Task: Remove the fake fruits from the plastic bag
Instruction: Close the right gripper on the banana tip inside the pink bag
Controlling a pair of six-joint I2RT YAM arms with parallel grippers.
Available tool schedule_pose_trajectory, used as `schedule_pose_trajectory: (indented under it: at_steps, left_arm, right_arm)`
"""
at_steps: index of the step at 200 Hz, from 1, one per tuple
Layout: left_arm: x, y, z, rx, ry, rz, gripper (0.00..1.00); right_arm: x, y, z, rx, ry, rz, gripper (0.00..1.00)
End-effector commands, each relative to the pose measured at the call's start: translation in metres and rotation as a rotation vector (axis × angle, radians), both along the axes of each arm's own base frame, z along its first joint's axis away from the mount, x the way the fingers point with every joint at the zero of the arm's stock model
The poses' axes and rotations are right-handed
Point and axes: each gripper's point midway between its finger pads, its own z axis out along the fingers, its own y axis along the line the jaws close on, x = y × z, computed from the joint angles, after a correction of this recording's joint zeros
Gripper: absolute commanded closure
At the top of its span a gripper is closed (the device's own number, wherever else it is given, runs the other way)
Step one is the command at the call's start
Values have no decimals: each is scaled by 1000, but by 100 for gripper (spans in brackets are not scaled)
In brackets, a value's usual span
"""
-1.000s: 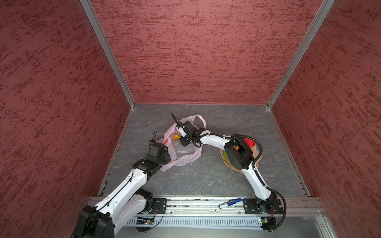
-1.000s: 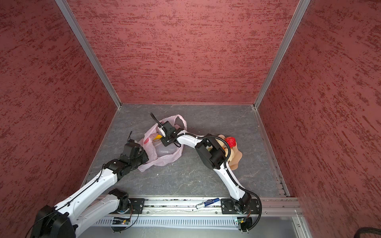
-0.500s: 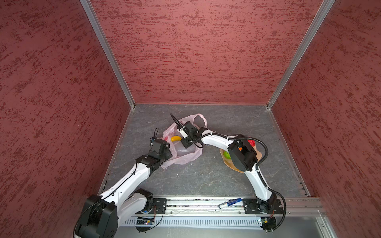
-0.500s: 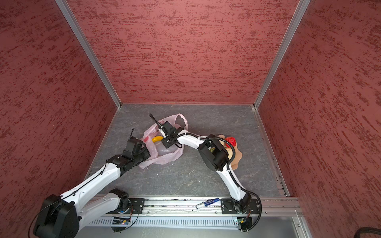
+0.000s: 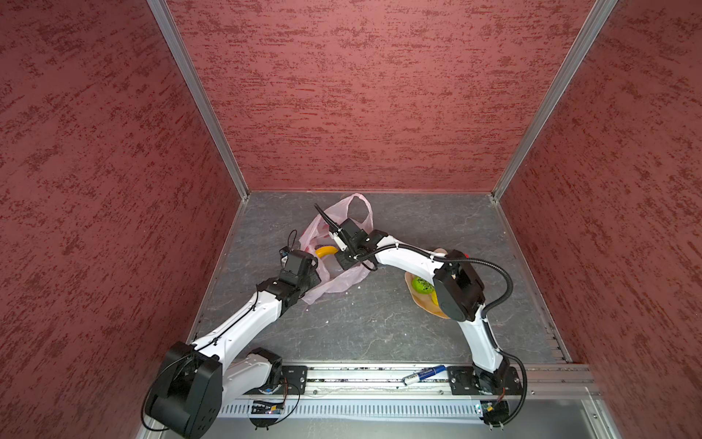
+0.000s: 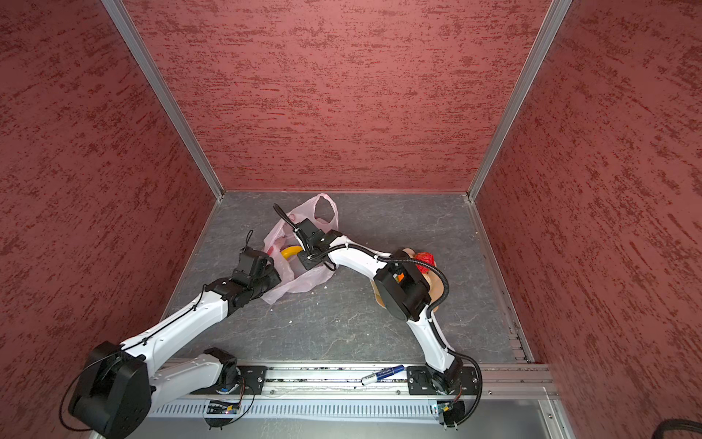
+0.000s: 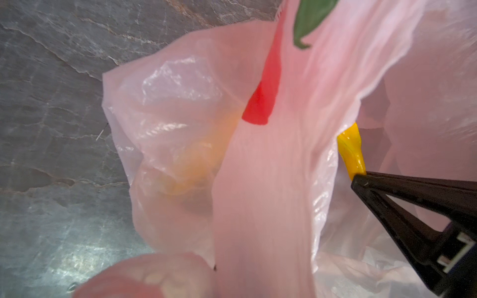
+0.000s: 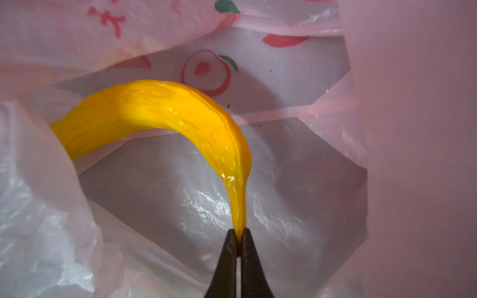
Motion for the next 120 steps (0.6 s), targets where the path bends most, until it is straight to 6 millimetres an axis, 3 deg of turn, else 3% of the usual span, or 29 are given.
schedule_pose_trajectory:
  at_steps: [1,49,120]
  left_arm:
    - [7,-2,14,-9,-41,5,90]
    - [10,-7,14,-1,-24,-16,89]
    - [23,-7,36,9,-64,-12,87]
  right_arm:
    - [1,-7,23,-8,-44,-31,97]
    - [5,-13,39,-3,-72,-77,98]
    - [3,-26,68,-3,-106,-110,98]
